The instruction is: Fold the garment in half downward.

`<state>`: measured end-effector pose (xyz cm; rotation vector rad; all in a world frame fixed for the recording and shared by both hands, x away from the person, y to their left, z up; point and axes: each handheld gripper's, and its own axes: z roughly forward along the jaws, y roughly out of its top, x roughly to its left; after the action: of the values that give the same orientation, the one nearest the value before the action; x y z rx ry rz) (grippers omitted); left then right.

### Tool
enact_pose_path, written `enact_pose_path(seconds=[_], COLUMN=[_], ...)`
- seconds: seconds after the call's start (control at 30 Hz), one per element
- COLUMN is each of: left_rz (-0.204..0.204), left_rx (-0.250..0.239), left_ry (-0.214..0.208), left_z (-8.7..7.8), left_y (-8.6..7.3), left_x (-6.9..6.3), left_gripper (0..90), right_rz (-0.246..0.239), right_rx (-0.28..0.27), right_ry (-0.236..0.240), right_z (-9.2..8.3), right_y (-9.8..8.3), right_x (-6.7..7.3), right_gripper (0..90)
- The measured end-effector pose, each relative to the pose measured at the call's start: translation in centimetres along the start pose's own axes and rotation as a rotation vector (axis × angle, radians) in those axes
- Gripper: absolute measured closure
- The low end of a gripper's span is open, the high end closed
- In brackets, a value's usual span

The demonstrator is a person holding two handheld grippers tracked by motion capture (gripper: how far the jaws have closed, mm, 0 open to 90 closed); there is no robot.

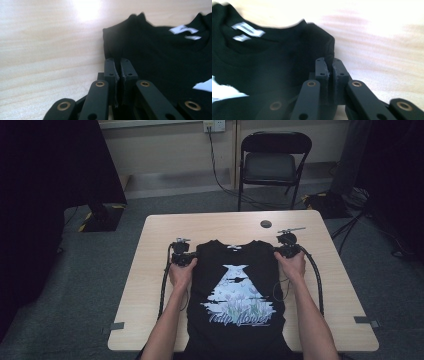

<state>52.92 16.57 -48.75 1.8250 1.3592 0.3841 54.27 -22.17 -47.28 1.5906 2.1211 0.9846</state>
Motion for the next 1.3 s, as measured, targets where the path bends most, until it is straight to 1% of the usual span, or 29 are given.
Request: enact_pose_path(seconds=[0.03,0.1,0.13,0.27,0.47,0.5,0.53,0.63,0.7,0.73,0.8,0.9,0.97,1.0,1.03,1.1,1.13,1.2,1.23,1.3], left_rz=[-0.002,0.014,0.016,0.032,0.027,0.031,0.038,0.036,0.047,0.048,0.069,0.068,0.063,0.067,0.076,0.073,0.084,0.086,0.078,0.086], left_rx=[-0.007,-0.019,-0.027,-0.042,-0.07,-0.07,-0.07,-0.084,-0.092,-0.095,-0.097,-0.097,-0.099,-0.098,-0.101,-0.104,-0.106,-0.109,-0.121,-0.125], left_ry=[-0.002,0.002,-0.005,-0.008,-0.015,-0.019,-0.014,-0.014,-0.002,-0.005,0.018,0.021,0.022,0.021,0.025,0.023,0.033,0.038,0.032,0.029], left_z=[-0.2,-0.7,-0.9,-1.7,-2.8,-3.0,-3.2,-3.9,-4.2,-4.3,-4.4,-4.2,-4.1,-4.1,-4.1,-4.2,-4.3,-4.4,-4.7,-4.9], left_y=[0.1,0.5,0.7,1.1,1.7,1.9,2.1,2.6,3.0,3.1,3.2,3.3,3.6,3.8,4.1,4.3,4.7,4.9,5.3,5.8], left_x=[-0.1,-0.6,-0.7,-1.3,-1.3,-1.4,-1.4,-1.5,-1.6,-1.5,-1.6,-1.4,-1.3,-1.3,-1.4,-1.5,-1.7,-1.8,-2.0,-2.3], left_gripper=[86.0,86.0,86.0,86.3,86.5,86.5,86.5,86.5,86.5,86.5,86.5,86.5,86.6,86.5,86.5,86.5,86.5,86.5,86.5,86.5], right_rz=[-0.001,-0.009,-0.016,-0.024,-0.037,-0.038,-0.039,-0.046,-0.05,-0.054,-0.045,-0.035,-0.043,-0.058,-0.059,-0.054,-0.048,-0.048,-0.055,-0.059], right_rx=[-0.01,-0.022,-0.028,-0.045,-0.071,-0.075,-0.077,-0.087,-0.09,-0.094,-0.09,-0.088,-0.093,-0.097,-0.099,-0.102,-0.113,-0.114,-0.119,-0.138], right_ry=[0.004,-0.002,-0.002,-0.01,-0.031,-0.033,-0.032,-0.036,-0.038,-0.039,-0.051,-0.057,-0.065,-0.071,-0.075,-0.079,-0.085,-0.089,-0.095,-0.118], right_z=[-0.3,-0.9,-1.2,-2.3,-3.7,-3.9,-4.1,-4.6,-4.9,-5.0,-5.0,-5.2,-5.3,-5.5,-5.6,-5.7,-6.0,-6.1,-6.2,-6.5], right_y=[0.2,0.5,0.6,1.0,1.7,1.9,2.1,2.7,3.1,3.2,3.5,3.9,4.2,4.5,4.5,4.7,5.0,5.1,5.2,5.4], right_x=[0.0,0.2,0.3,0.9,1.4,1.5,1.6,2.0,2.3,2.4,2.4,2.4,2.5,2.6,2.6,2.5,2.4,2.4,2.4,2.3], right_gripper=[85.5,85.7,85.7,85.8,85.9,85.9,86.0,86.0,86.0,86.0,86.0,86.1,86.1,86.2,86.3,86.3,86.4,86.4,86.6,86.7])
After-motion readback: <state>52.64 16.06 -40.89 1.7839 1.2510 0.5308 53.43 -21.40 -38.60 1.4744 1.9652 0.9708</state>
